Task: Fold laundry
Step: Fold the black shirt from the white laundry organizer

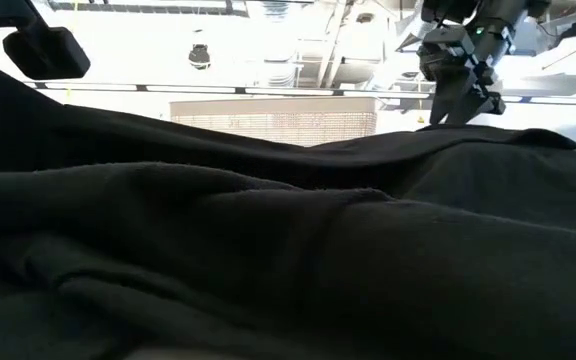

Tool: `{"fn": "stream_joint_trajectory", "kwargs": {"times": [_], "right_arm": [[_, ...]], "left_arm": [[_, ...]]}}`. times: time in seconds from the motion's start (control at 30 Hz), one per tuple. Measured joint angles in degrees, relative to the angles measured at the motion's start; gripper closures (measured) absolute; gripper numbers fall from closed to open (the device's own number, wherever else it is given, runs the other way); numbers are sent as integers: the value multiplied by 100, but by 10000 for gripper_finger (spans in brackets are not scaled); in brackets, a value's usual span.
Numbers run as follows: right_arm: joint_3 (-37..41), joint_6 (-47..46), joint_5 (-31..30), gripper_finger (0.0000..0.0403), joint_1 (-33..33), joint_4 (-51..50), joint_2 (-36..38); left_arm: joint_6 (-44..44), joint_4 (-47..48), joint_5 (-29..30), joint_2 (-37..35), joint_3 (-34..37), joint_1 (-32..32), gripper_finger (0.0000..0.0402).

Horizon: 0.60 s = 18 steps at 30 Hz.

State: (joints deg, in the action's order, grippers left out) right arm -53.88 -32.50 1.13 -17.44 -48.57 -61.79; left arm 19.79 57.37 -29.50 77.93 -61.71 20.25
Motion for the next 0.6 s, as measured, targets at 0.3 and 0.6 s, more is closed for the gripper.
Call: {"fn": "stream_joint_trajectory", "kwargs": {"times": [0.3, 0.6], "right_arm": [[176, -75, -1, 234, 62, -92, 174], [176, 63, -480, 385, 57, -46, 222]], "left_arm": [[38, 5, -4, 0, 0, 0, 401], [336, 8, -6, 0, 0, 0, 401]]}}
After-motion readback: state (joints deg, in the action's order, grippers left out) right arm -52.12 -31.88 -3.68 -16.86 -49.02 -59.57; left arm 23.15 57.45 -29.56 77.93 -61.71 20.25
